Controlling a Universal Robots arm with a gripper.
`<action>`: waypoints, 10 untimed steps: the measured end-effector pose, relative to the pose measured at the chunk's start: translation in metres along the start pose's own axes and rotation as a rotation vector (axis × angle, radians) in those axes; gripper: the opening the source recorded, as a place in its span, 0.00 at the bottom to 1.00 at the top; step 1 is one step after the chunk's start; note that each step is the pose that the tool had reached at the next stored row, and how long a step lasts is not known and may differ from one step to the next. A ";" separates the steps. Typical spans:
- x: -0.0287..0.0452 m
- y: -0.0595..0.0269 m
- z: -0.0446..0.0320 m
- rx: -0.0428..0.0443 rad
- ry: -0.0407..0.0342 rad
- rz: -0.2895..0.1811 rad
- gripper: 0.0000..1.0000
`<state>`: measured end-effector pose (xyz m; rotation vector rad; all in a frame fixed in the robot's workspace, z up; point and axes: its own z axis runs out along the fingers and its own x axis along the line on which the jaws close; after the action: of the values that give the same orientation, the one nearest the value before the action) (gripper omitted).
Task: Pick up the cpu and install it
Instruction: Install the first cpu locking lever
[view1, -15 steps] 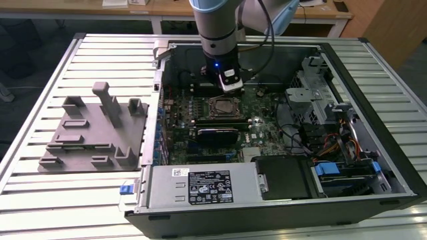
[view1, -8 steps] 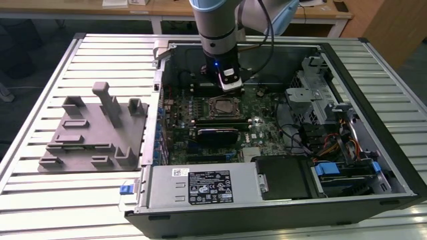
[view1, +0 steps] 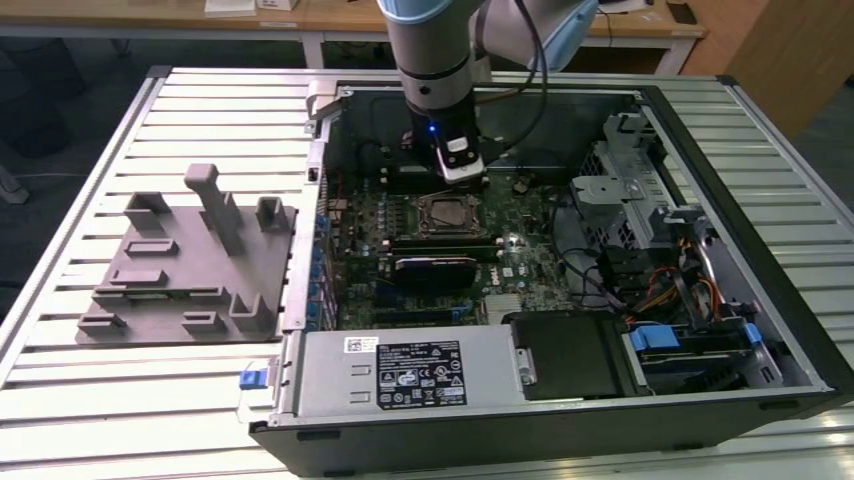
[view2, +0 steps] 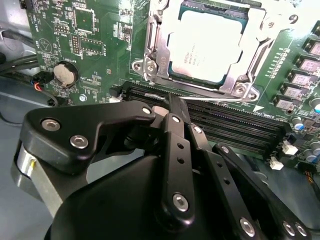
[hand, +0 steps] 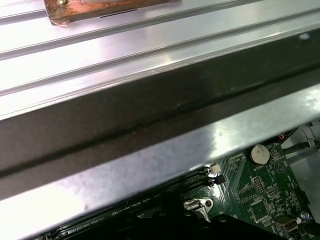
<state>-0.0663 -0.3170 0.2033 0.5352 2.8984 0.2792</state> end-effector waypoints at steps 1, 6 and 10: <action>0.0002 -0.0002 0.0003 0.0002 -0.0002 -0.001 0.11; 0.0018 -0.0005 0.0019 -0.0015 0.0009 -0.012 0.11; 0.0023 -0.0005 0.0029 -0.0014 0.0030 -0.027 0.11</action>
<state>-0.0679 -0.3162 0.2000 0.4949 2.9058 0.2784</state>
